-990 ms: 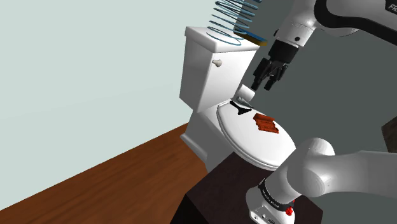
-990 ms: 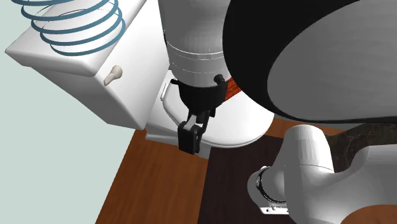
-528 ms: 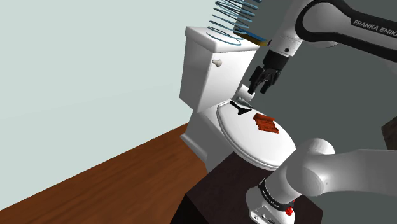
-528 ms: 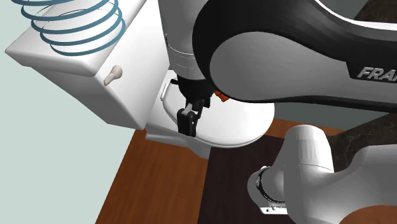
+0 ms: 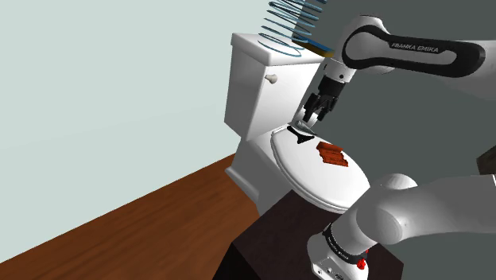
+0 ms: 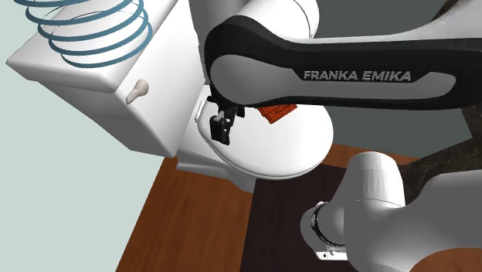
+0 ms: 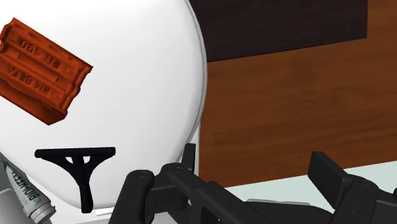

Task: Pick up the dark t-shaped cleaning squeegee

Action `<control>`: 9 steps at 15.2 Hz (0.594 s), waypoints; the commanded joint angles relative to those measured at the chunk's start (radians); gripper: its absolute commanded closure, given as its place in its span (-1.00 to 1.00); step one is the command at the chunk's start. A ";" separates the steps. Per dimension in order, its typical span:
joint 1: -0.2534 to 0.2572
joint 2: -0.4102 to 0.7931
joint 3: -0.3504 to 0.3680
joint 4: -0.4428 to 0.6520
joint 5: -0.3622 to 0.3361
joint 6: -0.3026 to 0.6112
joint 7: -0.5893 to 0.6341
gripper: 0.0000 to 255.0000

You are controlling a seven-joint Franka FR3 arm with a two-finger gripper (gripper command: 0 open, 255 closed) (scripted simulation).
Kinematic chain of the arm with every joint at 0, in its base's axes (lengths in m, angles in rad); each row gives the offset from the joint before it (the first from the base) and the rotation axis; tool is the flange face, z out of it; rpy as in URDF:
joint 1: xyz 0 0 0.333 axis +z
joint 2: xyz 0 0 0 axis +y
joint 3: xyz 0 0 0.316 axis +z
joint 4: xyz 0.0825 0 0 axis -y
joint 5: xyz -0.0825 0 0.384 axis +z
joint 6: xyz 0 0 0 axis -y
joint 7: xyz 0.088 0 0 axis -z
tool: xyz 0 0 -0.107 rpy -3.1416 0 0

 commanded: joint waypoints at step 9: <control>-0.023 0.308 -0.159 0.058 -0.028 0.255 -0.170 -1.00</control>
